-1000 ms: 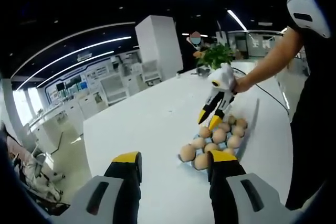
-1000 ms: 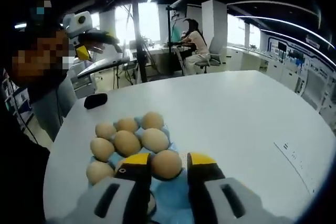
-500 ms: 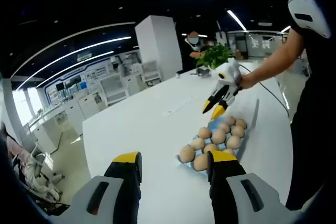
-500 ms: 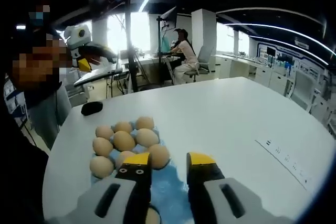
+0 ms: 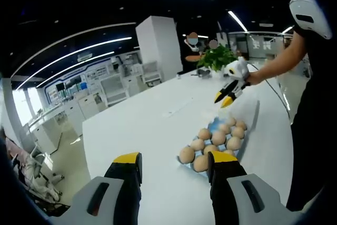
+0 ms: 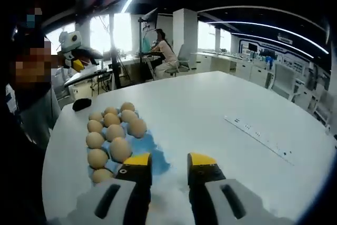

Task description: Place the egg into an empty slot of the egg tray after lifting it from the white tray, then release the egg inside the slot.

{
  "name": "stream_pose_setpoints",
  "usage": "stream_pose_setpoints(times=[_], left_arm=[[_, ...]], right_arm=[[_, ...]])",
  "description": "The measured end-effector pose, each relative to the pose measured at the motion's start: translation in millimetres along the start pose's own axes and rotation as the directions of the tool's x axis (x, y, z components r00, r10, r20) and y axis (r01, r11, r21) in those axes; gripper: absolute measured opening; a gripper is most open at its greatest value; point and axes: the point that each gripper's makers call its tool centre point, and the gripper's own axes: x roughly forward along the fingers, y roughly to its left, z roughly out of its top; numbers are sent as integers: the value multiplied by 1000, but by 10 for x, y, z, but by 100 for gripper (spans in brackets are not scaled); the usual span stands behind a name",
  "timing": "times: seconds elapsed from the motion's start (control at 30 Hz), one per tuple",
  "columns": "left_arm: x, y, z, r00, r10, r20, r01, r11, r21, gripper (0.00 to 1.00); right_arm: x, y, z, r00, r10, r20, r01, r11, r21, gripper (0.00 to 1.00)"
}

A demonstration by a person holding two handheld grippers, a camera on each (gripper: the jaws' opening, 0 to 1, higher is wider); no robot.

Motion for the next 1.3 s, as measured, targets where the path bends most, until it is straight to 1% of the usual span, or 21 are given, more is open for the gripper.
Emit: stream_pose_setpoints(times=[0.1, 0.2, 0.27, 0.3, 0.33, 0.5, 0.57, 0.6, 0.67, 0.83, 0.87, 0.9, 0.93, 1.0, 1.07, 1.1, 1.13, 1.2, 1.23, 1.27, 1.3], left_arm=[[7, -5, 4, 1000, -1, 2, 1, 1000, 0, 50], [19, -7, 22, 1000, -2, 2, 2, 1000, 3, 50], [25, -7, 32, 1000, -2, 4, 2, 1000, 4, 50], [29, -8, 38, 1000, -3, 5, 3, 1000, 4, 50], [30, -9, 39, 1000, -3, 5, 3, 1000, 4, 50], [43, -29, 41, 1000, -9, 0, 9, 1000, 8, 50], [45, -27, 47, 1000, -7, 3, 7, 1000, 6, 50], [49, -25, 48, 1000, -5, 3, 5, 1000, 6, 50], [59, -37, 56, 1000, -10, 2, 10, 1000, 9, 50], [72, -37, 71, 1000, -13, 2, 13, 1000, 12, 50], [73, -39, 73, 1000, -15, 2, 15, 1000, 13, 50], [76, -46, 78, 1000, -17, 2, 17, 1000, 15, 50], [77, -49, 79, 1000, -18, 1, 18, 1000, 16, 50], [78, -48, 83, 1000, -16, 0, 16, 1000, 16, 50], [76, -44, 91, 1000, -13, 2, 13, 1000, 18, 50], [76, -43, 96, 1000, -13, 5, 13, 1000, 17, 50], [76, -41, 97, 1000, -13, 4, 13, 1000, 18, 50], [75, -42, 93, 1000, -14, 0, 14, 1000, 20, 50], [74, -40, 92, 1000, -13, 1, 13, 1000, 19, 50], [72, -38, 91, 1000, -12, 1, 12, 1000, 19, 50], [70, -37, 89, 1000, -10, 1, 10, 1000, 18, 50]], right_arm=[[-131, -88, -74, 1000, -30, -5, 30, 1000, 3, 26], [-294, -239, -221, 996, -83, -28, 83, 996, 23, 26], [-359, -290, -272, 995, -96, -32, 97, 995, 31, 26], [-413, -351, -309, 992, -119, -34, 120, 992, 41, 26], [-429, -366, -318, 992, -123, -34, 125, 991, 42, 26], [-668, -564, -510, 980, -182, -77, 187, 981, 52, 26], [-714, -610, -548, 978, -193, -83, 198, 979, 55, 26], [-772, -675, -603, 973, -213, -94, 219, 974, 59, 26], [-826, -727, -672, 968, -228, -108, 236, 970, 65, 26], [-924, -820, -849, 955, -257, -148, 269, 961, 63, 25], [-936, -829, -863, 954, -260, -149, 272, 960, 67, 25], [-957, -857, -881, 950, -271, -156, 284, 956, 69, 25], [-969, -878, -870, 950, -274, -148, 285, 957, 61, 25], [-986, -926, -907, 944, -284, -169, 299, 952, 66, 25], [-1012, -988, -931, 940, -297, -170, 311, 948, 65, 25], [-1018, -1004, -951, 940, -294, -173, 311, 947, 78, 25], [-1030, -1023, -1011, 934, -296, -200, 318, 944, 87, 25], [-1024, -1010, -1079, 934, -280, -223, 301, 952, 65, 25], [-1010, -1007, -1082, 934, -279, -222, 303, 949, 82, 26], [-1011, -1003, -1102, 932, -278, -234, 299, 953, 56, 26], [-1006, -1002, -1087, 934, -278, -227, 296, 954, 52, 26]])
